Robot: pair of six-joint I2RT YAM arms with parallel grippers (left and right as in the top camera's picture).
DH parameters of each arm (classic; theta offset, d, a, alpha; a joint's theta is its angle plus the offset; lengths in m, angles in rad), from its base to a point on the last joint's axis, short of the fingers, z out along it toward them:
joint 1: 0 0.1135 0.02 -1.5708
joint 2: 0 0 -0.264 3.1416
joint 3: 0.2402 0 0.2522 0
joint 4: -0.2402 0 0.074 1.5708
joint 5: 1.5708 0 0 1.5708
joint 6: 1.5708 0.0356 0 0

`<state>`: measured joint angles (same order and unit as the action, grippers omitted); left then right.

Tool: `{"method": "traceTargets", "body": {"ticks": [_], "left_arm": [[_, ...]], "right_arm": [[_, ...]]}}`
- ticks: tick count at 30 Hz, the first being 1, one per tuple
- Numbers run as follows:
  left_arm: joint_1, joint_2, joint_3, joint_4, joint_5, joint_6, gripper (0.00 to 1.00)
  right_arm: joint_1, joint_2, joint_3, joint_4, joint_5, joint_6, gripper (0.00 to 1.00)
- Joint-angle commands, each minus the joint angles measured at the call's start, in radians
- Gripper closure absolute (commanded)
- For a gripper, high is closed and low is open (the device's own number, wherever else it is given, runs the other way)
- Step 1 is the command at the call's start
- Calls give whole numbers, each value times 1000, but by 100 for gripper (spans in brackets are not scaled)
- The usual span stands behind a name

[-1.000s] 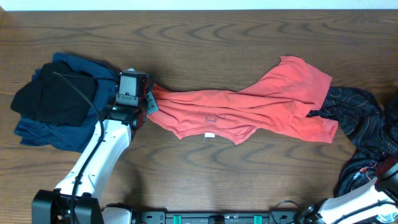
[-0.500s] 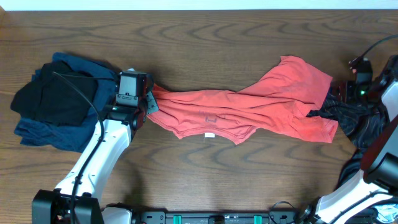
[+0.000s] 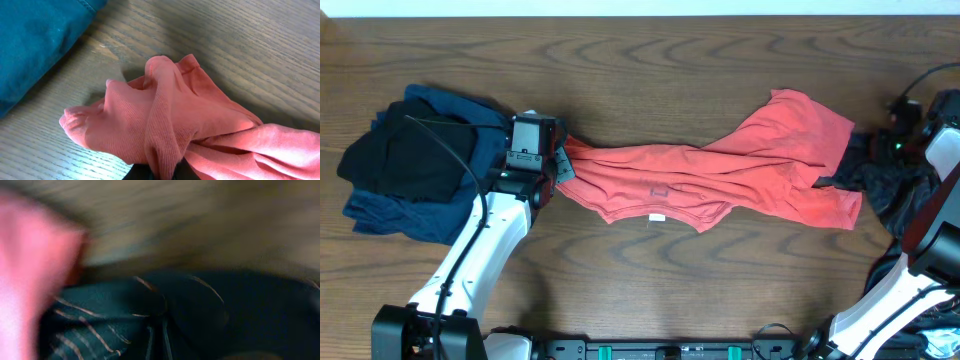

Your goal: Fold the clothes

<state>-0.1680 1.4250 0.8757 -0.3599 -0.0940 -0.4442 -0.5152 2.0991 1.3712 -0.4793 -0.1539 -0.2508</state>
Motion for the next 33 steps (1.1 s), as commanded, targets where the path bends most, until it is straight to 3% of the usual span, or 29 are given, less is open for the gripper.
{"method": "traceTargets", "body": {"ticks": [1,9,18,24,27,33], "left_arm": [[6,4,5,-3,-30,6,93],[6,4,5,-3,-30,6,94],[6,4,5,-3,-30,6,93],[6,4,5,-3,-30,6,93],[6,4,5,-3,-30,6,93],[6,4,5,-14,-30,6,93]], "right_arm": [[-43,97,-40,7,421,175,89],[-134,97,46,-47,703,377,85],[-228,94,219,-282,761,583,87],[-191,44,327,-353,700,584,82],[-158,-10,372,-364,599,584,62],[-68,-135,390,-429,272,548,62]]}}
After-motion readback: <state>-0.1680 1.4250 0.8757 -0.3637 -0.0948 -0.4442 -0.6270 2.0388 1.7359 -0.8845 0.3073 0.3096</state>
